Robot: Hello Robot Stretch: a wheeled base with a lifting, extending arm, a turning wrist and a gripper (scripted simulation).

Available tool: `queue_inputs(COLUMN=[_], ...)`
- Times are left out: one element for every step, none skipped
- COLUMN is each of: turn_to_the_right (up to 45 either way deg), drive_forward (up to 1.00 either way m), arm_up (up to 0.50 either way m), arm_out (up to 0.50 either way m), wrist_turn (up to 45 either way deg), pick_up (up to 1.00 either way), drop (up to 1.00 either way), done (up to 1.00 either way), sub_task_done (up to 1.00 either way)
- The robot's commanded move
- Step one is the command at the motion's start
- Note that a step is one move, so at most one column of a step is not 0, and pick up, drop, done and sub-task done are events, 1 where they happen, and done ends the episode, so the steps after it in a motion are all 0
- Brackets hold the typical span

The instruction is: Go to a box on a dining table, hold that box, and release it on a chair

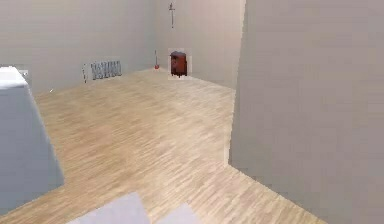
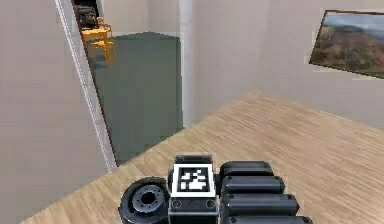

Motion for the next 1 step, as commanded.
queue_inputs(turn_to_the_right=[-45.0], drive_forward=[0.0], arm_up=[0.0], arm_out=[0.0], wrist_turn=[0.0], pick_up=[0.0], drop=[0.0], done=[0.0], sub_task_done=[0.0])
